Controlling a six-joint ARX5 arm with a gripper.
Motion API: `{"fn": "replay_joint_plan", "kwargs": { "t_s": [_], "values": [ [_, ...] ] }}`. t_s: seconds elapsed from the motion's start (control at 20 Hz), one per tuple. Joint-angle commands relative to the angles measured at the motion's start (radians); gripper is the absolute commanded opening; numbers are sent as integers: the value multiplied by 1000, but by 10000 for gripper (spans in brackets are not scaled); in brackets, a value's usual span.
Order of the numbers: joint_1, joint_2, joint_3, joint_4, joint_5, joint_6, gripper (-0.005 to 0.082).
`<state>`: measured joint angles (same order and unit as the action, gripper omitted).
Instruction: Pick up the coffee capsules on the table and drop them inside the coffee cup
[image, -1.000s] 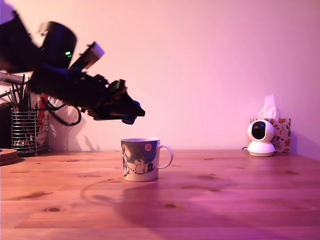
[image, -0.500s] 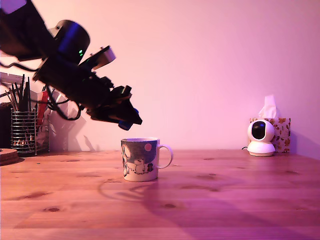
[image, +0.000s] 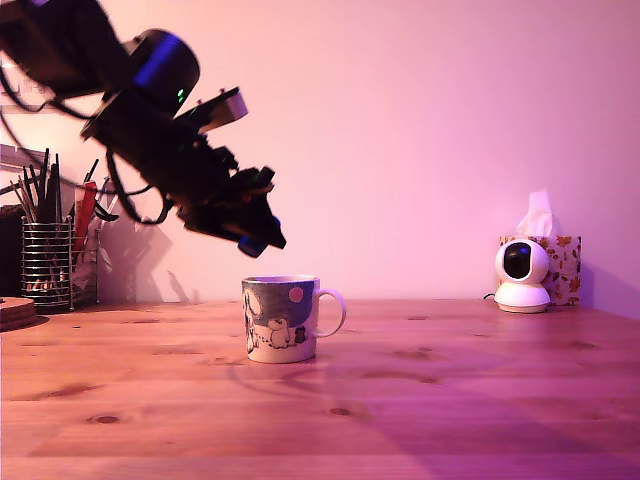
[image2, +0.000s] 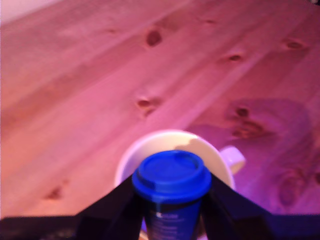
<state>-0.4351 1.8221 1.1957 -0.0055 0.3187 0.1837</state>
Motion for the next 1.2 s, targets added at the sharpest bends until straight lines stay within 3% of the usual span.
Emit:
{"fn": "replay_joint_plan", "kwargs": {
  "t_s": [0.0, 0.45, 0.85, 0.9, 1.0, 1.15],
  "values": [
    [-11, 39, 24, -26, -5, 8, 251],
    [-20, 51, 63, -133, -41, 8, 251],
    [-28, 51, 63, -134, -45, 9, 253],
    [-29, 51, 63, -137, -47, 28, 257],
    [-30, 51, 63, -134, -48, 35, 340],
    [-33, 51, 63, -124, -64, 54, 611]
  ]
}}
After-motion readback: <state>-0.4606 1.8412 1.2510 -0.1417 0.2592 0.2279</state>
